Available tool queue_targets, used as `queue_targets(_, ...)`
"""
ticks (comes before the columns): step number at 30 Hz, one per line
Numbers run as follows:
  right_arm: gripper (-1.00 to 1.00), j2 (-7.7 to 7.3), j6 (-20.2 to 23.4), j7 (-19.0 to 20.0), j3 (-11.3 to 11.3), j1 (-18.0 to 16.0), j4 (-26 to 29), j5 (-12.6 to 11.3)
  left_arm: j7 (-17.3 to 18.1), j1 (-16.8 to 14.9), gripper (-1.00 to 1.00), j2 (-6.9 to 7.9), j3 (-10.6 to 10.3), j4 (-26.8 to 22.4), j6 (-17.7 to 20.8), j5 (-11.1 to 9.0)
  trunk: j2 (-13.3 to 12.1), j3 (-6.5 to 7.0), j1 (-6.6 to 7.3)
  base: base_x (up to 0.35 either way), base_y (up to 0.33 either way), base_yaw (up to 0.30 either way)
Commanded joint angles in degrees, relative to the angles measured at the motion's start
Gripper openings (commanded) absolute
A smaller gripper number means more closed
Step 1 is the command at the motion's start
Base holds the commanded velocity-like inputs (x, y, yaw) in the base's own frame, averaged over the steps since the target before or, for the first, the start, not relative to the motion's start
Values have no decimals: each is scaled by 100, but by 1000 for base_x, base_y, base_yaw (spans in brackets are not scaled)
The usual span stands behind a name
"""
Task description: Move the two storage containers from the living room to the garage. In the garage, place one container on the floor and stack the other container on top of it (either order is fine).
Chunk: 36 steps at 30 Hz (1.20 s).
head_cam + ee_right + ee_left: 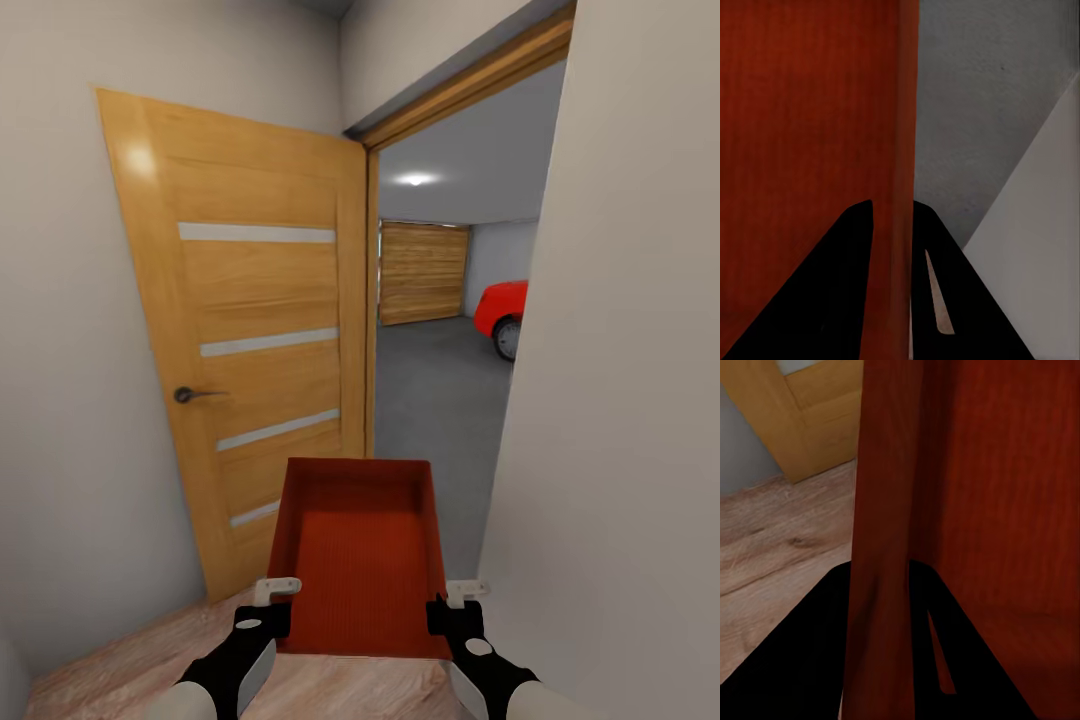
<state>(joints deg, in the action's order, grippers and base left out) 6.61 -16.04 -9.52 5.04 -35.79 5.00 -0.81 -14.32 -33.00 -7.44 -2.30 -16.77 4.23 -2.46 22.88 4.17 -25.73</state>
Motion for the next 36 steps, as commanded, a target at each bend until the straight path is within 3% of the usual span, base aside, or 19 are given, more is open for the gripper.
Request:
queue_targets(1,-100,7,-13,-53,-153,-4,1,5,-63,4,-100,-3,80,-13,42,44,4,-2,-5,314,186,-280)
queue_targets(9,-100,7,-13,-50,-153,-7,1,2,-55,4,-100,-3,80,-10,44,44,4,-2,-5,309,192,-274)
queue_targets(21,-100,7,-13,-50,-153,-7,1,5,-60,4,-100,-3,80,-10,45,44,4,-2,-5,306,195,-49)
queue_targets(36,-100,7,-13,-49,-153,-7,1,-15,-63,4,-100,-3,80,-10,49,44,4,-2,-5,306,195,-267)
